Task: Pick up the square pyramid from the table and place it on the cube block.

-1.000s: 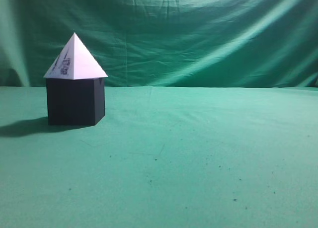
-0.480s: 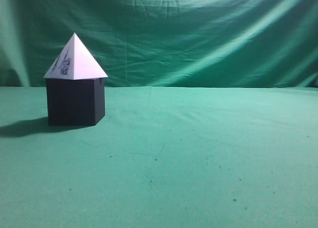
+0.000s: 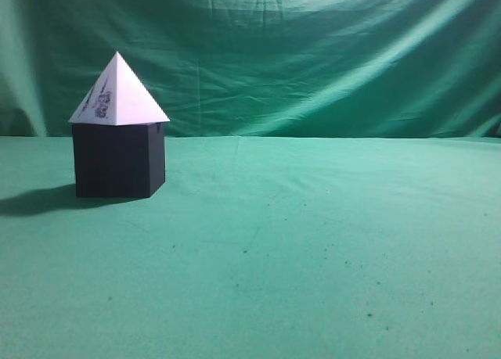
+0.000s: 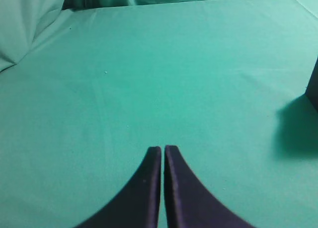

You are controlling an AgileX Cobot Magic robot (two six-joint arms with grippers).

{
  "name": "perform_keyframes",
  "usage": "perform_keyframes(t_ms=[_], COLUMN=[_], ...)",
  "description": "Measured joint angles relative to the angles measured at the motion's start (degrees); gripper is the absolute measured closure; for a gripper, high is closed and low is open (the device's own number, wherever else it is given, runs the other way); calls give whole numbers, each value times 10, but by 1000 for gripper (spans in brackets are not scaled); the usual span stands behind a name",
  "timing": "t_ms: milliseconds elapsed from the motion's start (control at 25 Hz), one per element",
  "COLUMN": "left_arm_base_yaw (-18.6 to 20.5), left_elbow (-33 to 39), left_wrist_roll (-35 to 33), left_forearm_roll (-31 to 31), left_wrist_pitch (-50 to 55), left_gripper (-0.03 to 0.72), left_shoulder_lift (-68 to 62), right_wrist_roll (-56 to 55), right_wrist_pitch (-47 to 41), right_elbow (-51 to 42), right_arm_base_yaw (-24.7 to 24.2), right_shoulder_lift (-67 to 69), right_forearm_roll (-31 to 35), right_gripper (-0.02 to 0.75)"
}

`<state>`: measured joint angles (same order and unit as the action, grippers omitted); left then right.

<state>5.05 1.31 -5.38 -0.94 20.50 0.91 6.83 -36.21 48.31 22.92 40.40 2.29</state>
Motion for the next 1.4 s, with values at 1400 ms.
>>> perform_keyframes(t_ms=[1400], left_arm_base_yaw=[0], left_elbow=[0], left_wrist_roll=[0], left_forearm_roll=[0], left_wrist_pitch=[0], left_gripper=[688], left_shoulder_lift=[0], right_wrist_roll=[-29], right_wrist_pitch=[145], right_elbow=[-499], right_arm_base_yaw=[-232], right_shoulder_lift=[-408], right_forearm_roll=[1], right_gripper=[738])
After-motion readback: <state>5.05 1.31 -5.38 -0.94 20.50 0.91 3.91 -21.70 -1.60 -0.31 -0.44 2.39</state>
